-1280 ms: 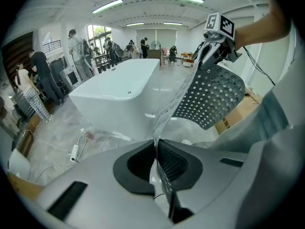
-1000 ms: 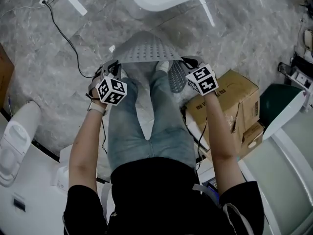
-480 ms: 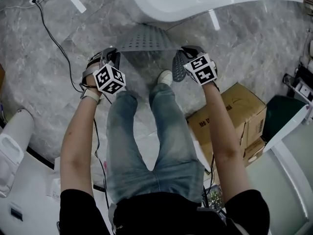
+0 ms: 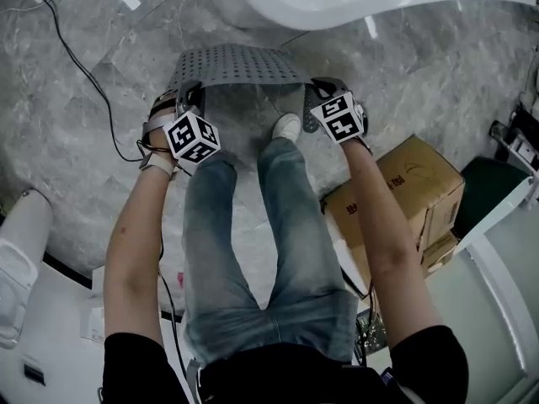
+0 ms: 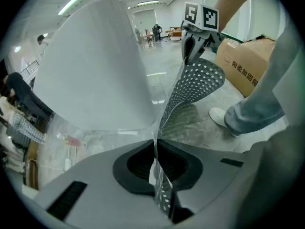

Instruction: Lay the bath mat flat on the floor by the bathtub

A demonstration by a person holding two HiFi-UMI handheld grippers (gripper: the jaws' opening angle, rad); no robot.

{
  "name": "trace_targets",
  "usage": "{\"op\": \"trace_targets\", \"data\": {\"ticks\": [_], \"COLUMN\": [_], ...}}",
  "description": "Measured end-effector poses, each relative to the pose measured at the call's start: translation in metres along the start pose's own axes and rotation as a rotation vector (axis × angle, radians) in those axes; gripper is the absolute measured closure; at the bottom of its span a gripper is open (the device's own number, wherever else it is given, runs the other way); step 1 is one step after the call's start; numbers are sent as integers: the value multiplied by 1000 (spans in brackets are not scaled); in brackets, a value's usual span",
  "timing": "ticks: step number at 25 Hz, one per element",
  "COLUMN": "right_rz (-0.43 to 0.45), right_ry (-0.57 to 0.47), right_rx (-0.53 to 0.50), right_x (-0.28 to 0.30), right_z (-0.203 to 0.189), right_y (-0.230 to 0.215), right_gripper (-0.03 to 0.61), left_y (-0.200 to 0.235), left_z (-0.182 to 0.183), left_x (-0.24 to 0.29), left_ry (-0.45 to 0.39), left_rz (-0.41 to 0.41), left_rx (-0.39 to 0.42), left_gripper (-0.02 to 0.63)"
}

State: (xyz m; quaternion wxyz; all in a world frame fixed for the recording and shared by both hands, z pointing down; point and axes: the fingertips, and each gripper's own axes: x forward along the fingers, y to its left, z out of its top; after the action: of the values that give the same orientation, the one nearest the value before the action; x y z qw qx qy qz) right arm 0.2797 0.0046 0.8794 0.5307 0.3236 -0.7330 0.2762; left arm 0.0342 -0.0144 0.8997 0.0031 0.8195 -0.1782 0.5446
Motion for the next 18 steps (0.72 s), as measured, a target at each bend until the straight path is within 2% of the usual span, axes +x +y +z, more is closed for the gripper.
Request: {"op": "trace_targets", "data": {"ticks": [3,8,14,18], "right_rz": [27,93,172,184], "right_ry": [4,8,112,196], "right_rx": [19,53,42,29], "right_x": [5,11,32,57], "right_z": [-13,-45,-102,-140], "right_y": [18,51,101,125], "right_gripper": [531,529,517,515], "left_y": [-33,-94,-147,-179], "left_z": [-20,-46,-80,-98], "left_x": [4,7,21,38], "left_ry": [31,73,150,185], "left_rz": [-63,-136,-212,-278], "left_rx": [-35,-2,-61,-29], "left_gripper": [581,580,580,578]}}
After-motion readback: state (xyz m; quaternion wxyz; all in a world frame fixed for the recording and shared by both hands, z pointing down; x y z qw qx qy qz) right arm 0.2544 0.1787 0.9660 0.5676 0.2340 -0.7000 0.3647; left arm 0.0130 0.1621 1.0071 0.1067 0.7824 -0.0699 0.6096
